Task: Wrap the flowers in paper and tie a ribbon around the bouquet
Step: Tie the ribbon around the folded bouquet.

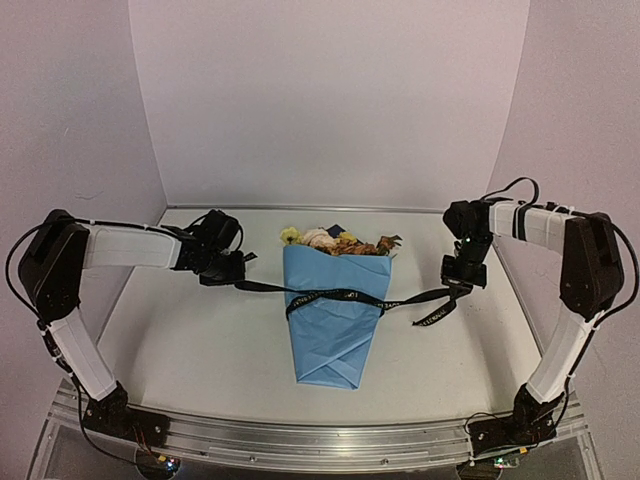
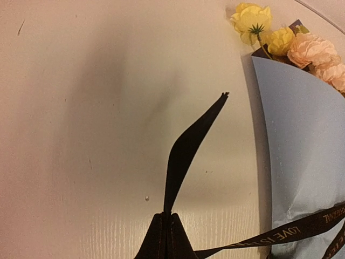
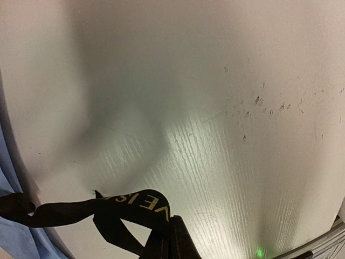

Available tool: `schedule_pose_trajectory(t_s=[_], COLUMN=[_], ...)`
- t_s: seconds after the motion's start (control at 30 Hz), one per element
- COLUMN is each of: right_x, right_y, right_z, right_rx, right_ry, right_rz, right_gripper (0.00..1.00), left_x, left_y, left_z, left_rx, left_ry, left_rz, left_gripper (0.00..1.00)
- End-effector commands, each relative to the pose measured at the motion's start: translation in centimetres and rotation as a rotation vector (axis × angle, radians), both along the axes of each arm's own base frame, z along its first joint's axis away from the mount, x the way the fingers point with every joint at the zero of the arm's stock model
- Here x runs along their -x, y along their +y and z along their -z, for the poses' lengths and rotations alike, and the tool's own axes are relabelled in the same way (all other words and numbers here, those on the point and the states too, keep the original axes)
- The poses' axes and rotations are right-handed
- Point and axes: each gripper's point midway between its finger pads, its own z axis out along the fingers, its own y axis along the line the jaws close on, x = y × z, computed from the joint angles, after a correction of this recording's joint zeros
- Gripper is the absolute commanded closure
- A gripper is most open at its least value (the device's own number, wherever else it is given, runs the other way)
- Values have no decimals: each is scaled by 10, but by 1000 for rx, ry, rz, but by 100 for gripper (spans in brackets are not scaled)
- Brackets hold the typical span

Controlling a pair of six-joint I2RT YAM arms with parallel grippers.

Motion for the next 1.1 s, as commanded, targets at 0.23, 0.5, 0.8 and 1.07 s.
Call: schedule_pose_trajectory(t_s=[0.23, 0.5, 0.8, 1.07], right_x=[26, 18, 28, 31], right_y=[-53, -73, -124, -168], right_z=[11, 10, 11, -5], right_rx=[104, 123, 112, 95], right_ry=[75, 94, 122, 81], right_rz=[87, 166, 392, 571], right_gripper=[100, 100, 100, 100], left_x=[10, 12, 10, 11], left_y=[35, 100, 193, 288], left_z=[-4, 29, 42, 27], left_rx=[-5, -97, 58, 121], left_ry=[-13, 118, 186, 133], left_rz=[-117, -331, -626, -910], left_gripper=[100, 100, 100, 100])
